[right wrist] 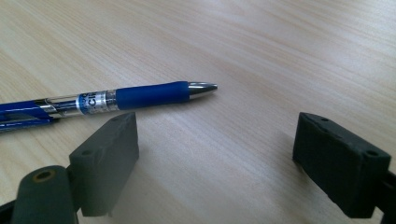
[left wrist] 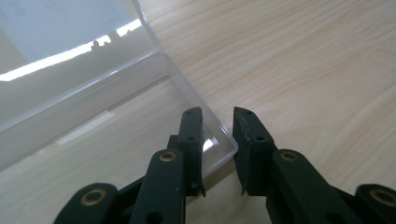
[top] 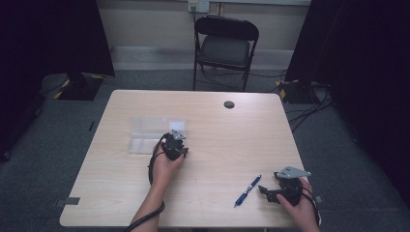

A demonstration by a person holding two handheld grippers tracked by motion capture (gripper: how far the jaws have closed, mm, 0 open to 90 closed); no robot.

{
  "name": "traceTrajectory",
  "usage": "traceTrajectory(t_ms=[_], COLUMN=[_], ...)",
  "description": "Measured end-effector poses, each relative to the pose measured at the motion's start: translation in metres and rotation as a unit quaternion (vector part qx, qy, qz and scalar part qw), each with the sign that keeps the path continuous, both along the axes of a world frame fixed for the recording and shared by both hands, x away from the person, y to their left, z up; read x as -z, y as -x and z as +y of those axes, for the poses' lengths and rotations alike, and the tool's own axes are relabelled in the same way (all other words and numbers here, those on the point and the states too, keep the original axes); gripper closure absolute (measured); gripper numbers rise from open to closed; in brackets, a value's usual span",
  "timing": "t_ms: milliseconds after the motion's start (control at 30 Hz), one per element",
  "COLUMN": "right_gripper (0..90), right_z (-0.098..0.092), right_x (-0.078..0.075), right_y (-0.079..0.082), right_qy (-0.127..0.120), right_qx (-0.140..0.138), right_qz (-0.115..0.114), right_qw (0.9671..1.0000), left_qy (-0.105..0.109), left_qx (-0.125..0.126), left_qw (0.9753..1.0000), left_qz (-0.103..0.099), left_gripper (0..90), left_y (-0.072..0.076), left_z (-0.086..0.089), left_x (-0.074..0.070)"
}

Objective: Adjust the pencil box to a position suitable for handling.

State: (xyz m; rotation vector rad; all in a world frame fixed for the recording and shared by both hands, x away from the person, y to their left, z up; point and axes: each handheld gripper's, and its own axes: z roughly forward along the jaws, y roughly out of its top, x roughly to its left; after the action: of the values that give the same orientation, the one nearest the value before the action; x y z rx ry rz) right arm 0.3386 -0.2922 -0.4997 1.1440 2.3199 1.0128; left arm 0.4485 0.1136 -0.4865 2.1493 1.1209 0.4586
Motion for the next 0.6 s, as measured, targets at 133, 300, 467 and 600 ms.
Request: traceTrajectory(t_ms=[133, 300, 467, 600], right_gripper=[13.5, 13.5, 13.5, 13.5], right_z=[0.000, 0.000, 0.000, 0.000], right_x=[0.000, 0.000, 0.000, 0.000], right_y=[0.000, 0.000, 0.000, 0.000], right_qy=[0.000, 0.000, 0.000, -0.001], right_qx=[0.000, 0.000, 0.000, 0.000], right_qz=[0.000, 0.000, 0.000, 0.000], right_qw=[1.0000, 1.0000, 1.0000, 1.0000], left_qy=[0.011, 0.018, 0.013, 0.017], left_qx=[0.011, 0.019, 0.031, 0.018], left_qw=[0.9999, 0.9996, 0.9993, 0.9996], left_qz=[-0.004, 0.004, 0.016, 0.017], left_gripper=[73.0, 69.7, 63.2, 50.2], left_y=[0.011, 0.022, 0.031, 0.028], left_z=[0.002, 0.001, 0.002, -0.001], left_x=[0.002, 0.001, -0.001, -0.001])
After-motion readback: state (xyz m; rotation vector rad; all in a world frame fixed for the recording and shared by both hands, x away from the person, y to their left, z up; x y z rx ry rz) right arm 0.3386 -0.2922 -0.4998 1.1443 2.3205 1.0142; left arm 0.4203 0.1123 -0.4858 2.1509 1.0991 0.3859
